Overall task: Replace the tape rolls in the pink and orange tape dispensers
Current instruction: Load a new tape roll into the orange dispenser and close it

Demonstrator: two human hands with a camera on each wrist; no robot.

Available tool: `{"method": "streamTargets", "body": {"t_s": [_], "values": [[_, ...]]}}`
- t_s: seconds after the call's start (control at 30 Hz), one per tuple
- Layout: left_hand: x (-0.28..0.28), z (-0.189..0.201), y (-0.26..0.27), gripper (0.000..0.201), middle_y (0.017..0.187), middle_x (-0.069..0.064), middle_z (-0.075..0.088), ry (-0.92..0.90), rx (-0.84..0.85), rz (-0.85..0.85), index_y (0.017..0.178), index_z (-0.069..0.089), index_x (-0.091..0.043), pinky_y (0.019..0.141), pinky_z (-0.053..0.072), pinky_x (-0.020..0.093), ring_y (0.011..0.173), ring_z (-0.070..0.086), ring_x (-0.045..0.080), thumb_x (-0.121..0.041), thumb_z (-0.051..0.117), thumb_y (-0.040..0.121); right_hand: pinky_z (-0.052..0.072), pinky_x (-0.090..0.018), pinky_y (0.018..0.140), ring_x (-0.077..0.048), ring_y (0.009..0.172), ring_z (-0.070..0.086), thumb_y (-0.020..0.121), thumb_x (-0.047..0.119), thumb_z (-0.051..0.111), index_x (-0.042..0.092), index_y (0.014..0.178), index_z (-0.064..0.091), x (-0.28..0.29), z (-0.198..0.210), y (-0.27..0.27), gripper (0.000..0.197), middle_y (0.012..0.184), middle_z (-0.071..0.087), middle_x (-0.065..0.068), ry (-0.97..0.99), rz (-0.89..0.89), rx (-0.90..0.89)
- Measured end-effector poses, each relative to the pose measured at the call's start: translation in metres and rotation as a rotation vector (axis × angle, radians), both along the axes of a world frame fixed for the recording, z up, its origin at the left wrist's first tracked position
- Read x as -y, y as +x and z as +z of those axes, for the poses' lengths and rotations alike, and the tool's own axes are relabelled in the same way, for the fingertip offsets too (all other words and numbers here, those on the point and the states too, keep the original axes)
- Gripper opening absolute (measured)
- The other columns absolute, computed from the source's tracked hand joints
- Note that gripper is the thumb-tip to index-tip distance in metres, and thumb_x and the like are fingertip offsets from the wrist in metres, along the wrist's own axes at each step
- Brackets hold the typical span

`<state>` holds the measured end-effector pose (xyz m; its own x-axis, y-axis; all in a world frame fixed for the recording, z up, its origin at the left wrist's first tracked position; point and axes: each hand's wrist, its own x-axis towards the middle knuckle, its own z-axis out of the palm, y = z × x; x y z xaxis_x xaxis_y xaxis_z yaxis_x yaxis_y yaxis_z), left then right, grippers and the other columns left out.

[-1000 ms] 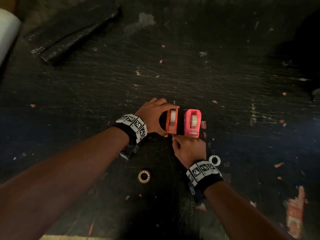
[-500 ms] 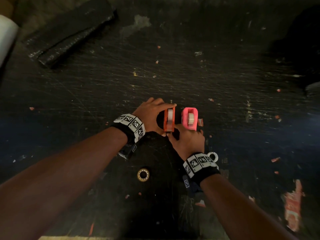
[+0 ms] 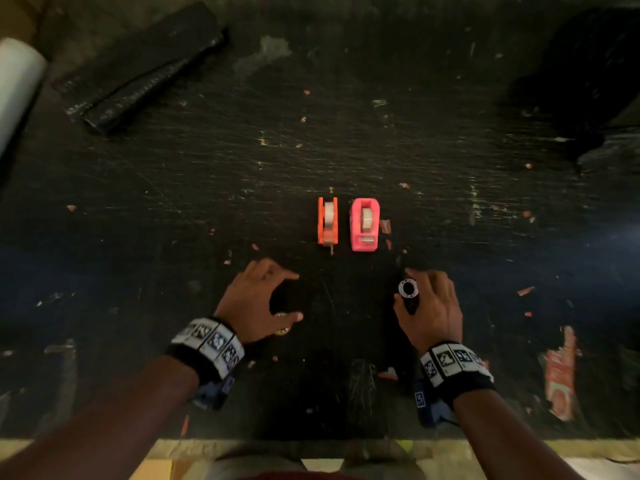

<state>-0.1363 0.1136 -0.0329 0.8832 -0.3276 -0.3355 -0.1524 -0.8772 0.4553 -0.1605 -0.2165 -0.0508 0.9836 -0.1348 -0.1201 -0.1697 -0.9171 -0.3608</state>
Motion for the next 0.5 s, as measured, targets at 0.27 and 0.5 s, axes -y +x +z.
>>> {"method": "streamTargets", "body": {"t_s": [0.27, 0.5], "values": [[-0.002, -0.016, -0.052, 0.048, 0.116, -0.010, 0.051, -0.043, -0.057, 0.144, 0.118, 0.060, -0.034, 0.089, 0.056, 0.040, 0.104, 0.058, 0.013, -0.036, 0.081, 0.074, 0.055, -0.037, 0.086, -0.029, 0.105, 0.062, 0.083, 0.014, 0.074, 0.016, 0.124, 0.063, -0.017, -0.005, -0.002, 0.043, 0.120, 0.054, -0.007, 0.133, 0.086, -0.075], [-0.020, -0.008, -0.003, 0.048, 0.121, -0.008, 0.053, 0.000, 0.031, 0.304, 0.118, 0.060, -0.035, 0.090, 0.056, 0.037, 0.107, 0.060, 0.014, -0.034, 0.082, 0.075, 0.056, -0.030, 0.088, -0.016, 0.100, 0.061, 0.084, 0.013, 0.073, 0.021, 0.132, 0.063, -0.107, 0.007, 0.018, 0.050, 0.121, 0.052, -0.001, 0.292, 0.357, -0.091]]}}
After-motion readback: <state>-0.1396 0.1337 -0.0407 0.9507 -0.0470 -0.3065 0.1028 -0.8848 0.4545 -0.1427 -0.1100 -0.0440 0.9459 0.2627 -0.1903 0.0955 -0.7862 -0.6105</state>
